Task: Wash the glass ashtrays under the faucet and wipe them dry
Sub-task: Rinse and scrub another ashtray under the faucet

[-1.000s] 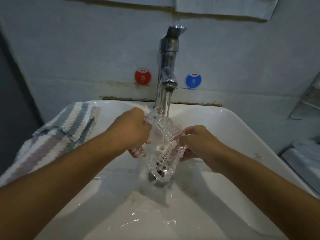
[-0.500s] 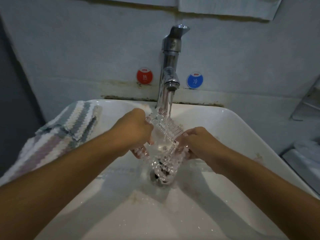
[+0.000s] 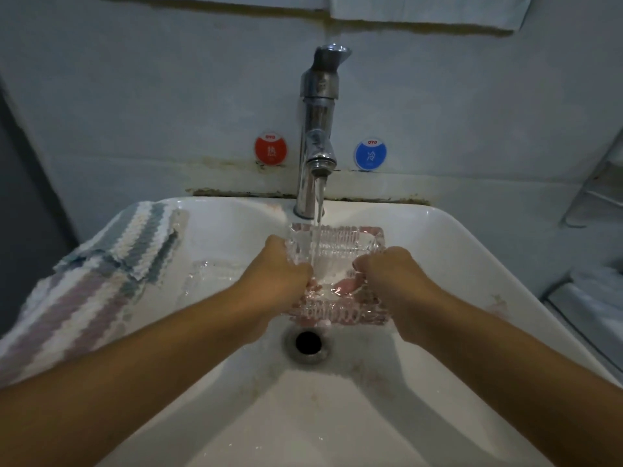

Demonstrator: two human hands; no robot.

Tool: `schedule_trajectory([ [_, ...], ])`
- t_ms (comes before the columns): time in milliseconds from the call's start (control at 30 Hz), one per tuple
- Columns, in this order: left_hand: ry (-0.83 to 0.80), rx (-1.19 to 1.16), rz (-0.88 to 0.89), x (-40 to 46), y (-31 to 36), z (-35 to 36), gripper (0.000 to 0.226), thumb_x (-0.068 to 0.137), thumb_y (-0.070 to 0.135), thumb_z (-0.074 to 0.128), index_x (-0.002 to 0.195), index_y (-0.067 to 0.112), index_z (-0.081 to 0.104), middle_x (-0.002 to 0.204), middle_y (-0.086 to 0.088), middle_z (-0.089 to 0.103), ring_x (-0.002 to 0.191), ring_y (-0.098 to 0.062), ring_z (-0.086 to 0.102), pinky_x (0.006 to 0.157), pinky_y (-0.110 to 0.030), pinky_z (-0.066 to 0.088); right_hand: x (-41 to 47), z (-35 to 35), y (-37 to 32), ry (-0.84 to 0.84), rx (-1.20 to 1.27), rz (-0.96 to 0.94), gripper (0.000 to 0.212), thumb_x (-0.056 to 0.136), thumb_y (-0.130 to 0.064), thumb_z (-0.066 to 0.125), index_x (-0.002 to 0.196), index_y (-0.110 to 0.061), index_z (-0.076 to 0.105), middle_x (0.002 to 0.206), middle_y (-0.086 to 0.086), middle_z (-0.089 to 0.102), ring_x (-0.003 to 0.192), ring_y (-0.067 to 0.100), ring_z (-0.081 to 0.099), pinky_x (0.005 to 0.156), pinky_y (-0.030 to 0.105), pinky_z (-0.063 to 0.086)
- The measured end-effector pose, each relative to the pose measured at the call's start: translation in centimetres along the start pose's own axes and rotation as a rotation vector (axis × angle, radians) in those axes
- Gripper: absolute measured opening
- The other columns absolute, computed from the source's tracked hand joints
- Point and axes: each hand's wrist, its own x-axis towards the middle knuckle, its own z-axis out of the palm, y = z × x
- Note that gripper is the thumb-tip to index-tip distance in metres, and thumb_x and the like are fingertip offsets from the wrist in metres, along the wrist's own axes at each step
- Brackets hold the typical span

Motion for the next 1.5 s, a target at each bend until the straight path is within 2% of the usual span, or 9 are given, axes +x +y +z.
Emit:
schedule_trajectory([
  [133, 0.026, 0.097, 0.114, 0.1, 0.1, -0.7, 0.04, 0.095, 0.033, 0.066, 0.128, 0.023, 0.046, 0.114, 0.001, 0.061, 0.082, -0.012, 0.062, 0.059, -0.026, 0.049, -0.6, -0.3, -0.9, -0.004, -0.122, -0.065, 0.026, 0.101, -0.007, 0.046, 0.124, 0.001, 0.054, 0.066, 0.011, 0.075, 0.062, 0.021, 0.067, 0.067, 0.034, 0.052],
  [233, 0.034, 0.176, 0.148, 0.4, 0.1, -1.4, 0.023, 0.093, 0.033, 0.068, 0.108, 0.018, 0.057, 0.098, 0.0, 0.065, 0.065, -0.01, 0.065, 0.051, -0.024, 0.05, -1.0, -0.4, -1.1, -0.044, -0.164, -0.073, 0.019, 0.101, -0.005, 0.046, 0.116, 0.0, 0.056, 0.072, 0.015, 0.075, 0.052, 0.021, 0.064, 0.055, 0.029, 0.05],
  [367, -0.056, 0.279, 0.166, 0.8, 0.3, -2.3, 0.016, 0.098, 0.024, 0.061, 0.102, 0.009, 0.068, 0.095, -0.006, 0.066, 0.067, -0.018, 0.066, 0.048, -0.026, 0.055, -0.8, -0.5, -0.9, -0.058, -0.246, -0.09, 0.019, 0.099, -0.004, 0.047, 0.112, 0.004, 0.058, 0.071, 0.015, 0.075, 0.052, 0.023, 0.066, 0.068, 0.036, 0.056],
  [500, -0.12, 0.301, 0.116, 1.1, 0.5, -2.3, 0.023, 0.103, 0.02, 0.052, 0.103, 0.003, 0.068, 0.094, -0.013, 0.066, 0.061, -0.021, 0.066, 0.047, -0.025, 0.056, -0.7, -0.5, -0.9, -0.032, -0.272, -0.105, 0.007, 0.096, 0.0, 0.053, 0.097, 0.002, 0.06, 0.08, 0.017, 0.074, 0.058, 0.025, 0.066, 0.057, 0.029, 0.047],
  [700, -0.11, 0.263, 0.119, 1.0, 0.2, -2.1, 0.014, 0.099, 0.013, 0.058, 0.1, 0.003, 0.069, 0.099, -0.022, 0.066, 0.075, -0.035, 0.067, 0.046, -0.025, 0.056, -0.2, -0.5, -0.9, 0.006, -0.331, -0.142, 0.008, 0.091, 0.001, 0.06, 0.099, 0.001, 0.061, 0.09, 0.019, 0.074, 0.077, 0.036, 0.071, 0.078, 0.048, 0.06],
  [900, -0.101, 0.278, 0.109, 1.3, 0.1, -2.3, 0.018, 0.089, 0.022, 0.073, 0.099, 0.007, 0.072, 0.089, -0.009, 0.072, 0.045, -0.013, 0.065, 0.043, -0.021, 0.052, -0.1, -0.7, -0.8, -0.008, -0.339, -0.135, 0.016, 0.094, -0.002, 0.053, 0.109, 0.002, 0.06, 0.076, 0.015, 0.075, 0.07, 0.033, 0.072, 0.08, 0.051, 0.06],
  [1200, -0.133, 0.32, 0.135, 1.8, -0.2, -2.4, 0.026, 0.1, 0.024, 0.058, 0.104, 0.001, 0.069, 0.093, -0.016, 0.072, 0.057, -0.024, 0.067, 0.058, -0.035, 0.06, -0.2, -0.4, -0.8, 0.002, -0.32, -0.139, 0.021, 0.088, -0.001, 0.056, 0.109, 0.002, 0.058, 0.077, 0.017, 0.075, 0.077, 0.037, 0.071, 0.084, 0.054, 0.058],
  [1367, -0.053, 0.245, 0.101, 2.1, -0.4, -2.1, 0.032, 0.101, 0.025, 0.055, 0.112, -0.004, 0.063, 0.085, -0.02, 0.062, 0.061, -0.021, 0.053, 0.065, -0.038, 0.057, -0.3, -0.2, -0.4, 0.058, -0.292, -0.213, 0.018, 0.097, -0.006, 0.048, 0.109, -0.002, 0.061, 0.074, 0.013, 0.074, 0.055, 0.025, 0.07, 0.052, 0.032, 0.052],
  [1500, 0.007, 0.064, 0.044, 1.8, -1.0, -1.0, 0.022, 0.096, 0.021, 0.065, 0.103, -0.001, 0.066, 0.1, -0.024, 0.071, 0.077, -0.028, 0.068, 0.066, -0.036, 0.06, -0.2, -0.2, -0.1, 0.125, -0.262, -0.259, 0.017, 0.098, -0.008, 0.046, 0.098, -0.007, 0.063, 0.07, 0.01, 0.073, 0.066, 0.025, 0.072, 0.071, 0.047, 0.06],
])
